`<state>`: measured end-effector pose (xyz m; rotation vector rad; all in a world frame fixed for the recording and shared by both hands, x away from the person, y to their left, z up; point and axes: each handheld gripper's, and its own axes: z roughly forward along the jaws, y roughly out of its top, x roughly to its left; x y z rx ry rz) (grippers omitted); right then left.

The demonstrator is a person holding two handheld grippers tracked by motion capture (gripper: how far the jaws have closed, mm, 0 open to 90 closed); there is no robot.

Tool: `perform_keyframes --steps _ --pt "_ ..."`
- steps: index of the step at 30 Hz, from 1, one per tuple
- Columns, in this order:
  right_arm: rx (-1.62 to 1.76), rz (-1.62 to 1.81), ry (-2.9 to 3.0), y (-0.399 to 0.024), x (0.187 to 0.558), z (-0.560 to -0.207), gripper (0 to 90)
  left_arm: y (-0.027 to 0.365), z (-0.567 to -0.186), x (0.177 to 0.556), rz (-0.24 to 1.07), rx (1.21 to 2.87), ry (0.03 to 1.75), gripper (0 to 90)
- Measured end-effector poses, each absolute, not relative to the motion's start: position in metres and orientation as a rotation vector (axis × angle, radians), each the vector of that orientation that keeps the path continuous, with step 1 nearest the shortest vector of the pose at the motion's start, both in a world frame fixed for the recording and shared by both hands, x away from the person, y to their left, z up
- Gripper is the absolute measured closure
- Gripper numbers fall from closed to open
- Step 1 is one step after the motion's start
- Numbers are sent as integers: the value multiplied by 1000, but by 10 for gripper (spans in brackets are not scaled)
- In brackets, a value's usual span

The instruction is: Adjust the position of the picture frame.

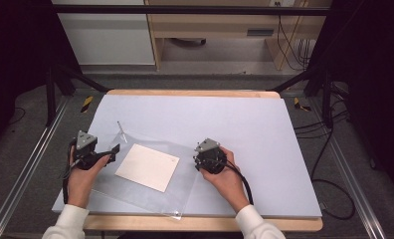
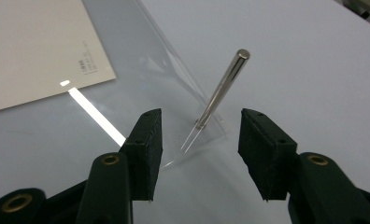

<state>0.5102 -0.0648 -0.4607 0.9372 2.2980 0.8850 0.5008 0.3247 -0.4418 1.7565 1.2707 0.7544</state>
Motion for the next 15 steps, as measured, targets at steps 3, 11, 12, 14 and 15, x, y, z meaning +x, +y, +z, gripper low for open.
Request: perform_keyframes --steps 3,11,12,14,15 --pt "942 886 2341 -65 523 -462 509 326 -441 500 748 1752 1280 107" --pt "961 978 2360 -65 540 -466 687 319 -434 500 761 1763 1268 123" --pt "963 991 2361 -66 541 -467 705 319 -434 500 761 1763 1268 123" --pt "970 994 2366 -68 543 -469 739 317 -431 500 765 1766 1264 125" --pt "969 1006 2363 -68 543 -469 763 315 -429 502 768 1769 1256 130"
